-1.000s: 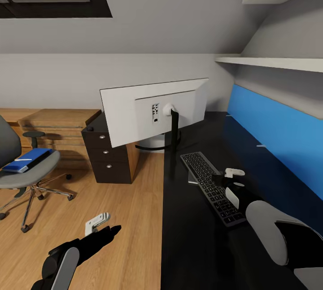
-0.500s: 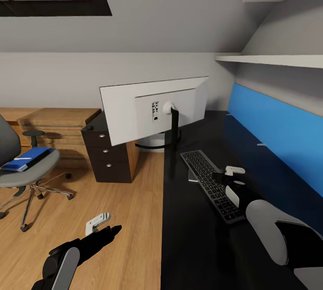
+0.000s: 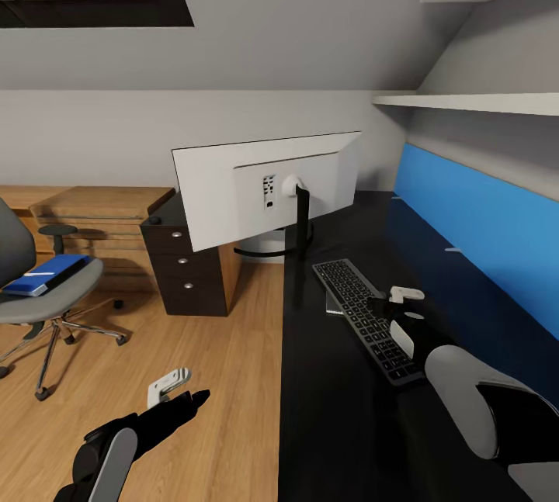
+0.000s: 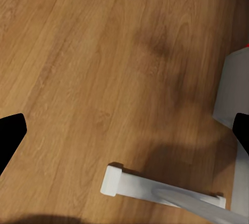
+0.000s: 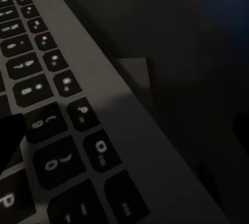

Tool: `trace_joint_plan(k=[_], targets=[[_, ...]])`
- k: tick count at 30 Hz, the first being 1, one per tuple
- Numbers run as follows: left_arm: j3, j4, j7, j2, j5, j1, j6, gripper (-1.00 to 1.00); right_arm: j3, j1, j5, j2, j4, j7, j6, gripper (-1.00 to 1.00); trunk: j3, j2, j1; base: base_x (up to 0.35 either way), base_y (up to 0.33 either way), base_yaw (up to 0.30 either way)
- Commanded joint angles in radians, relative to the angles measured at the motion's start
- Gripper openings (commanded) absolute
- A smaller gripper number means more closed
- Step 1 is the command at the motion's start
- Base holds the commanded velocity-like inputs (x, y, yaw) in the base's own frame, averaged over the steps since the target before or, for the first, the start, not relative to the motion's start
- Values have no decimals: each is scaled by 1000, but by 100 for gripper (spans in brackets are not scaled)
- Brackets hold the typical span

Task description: In the bedroom, organize the workspace by keeping the computer under the desk, ensuring the monitor is on the desk, placing the keyboard on the desk next to the monitor, placing the mouse on the desk next to the keyboard, moving the folder from the swivel chair onto the desk next to the mouse, stacking the notebook on top of the folder with the pen on top of the notebook, and positioning the swivel chair next to the desk.

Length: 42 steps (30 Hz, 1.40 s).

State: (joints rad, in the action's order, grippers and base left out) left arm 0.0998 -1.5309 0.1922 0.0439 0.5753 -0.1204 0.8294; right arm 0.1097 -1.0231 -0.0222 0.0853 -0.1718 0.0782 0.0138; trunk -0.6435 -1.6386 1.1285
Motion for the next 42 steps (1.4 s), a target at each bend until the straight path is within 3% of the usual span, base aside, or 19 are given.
trace_joint_plan(k=[1, 22, 42], targets=[[1, -1, 8, 0, 10, -1, 4, 100, -1, 0, -7, -1, 45, -1, 1, 100, -1, 0, 0, 0, 0, 0], [1, 1, 8, -1, 8, -1, 4, 100, -1, 0, -5, 1, 46, -1, 6, 100, -1, 0, 0, -31, 0, 0], [1, 1, 9, 0, 8, -1, 4, 100, -1, 0, -6, 1, 46, -1, 6, 100, -1, 0, 0, -263, 0, 0]])
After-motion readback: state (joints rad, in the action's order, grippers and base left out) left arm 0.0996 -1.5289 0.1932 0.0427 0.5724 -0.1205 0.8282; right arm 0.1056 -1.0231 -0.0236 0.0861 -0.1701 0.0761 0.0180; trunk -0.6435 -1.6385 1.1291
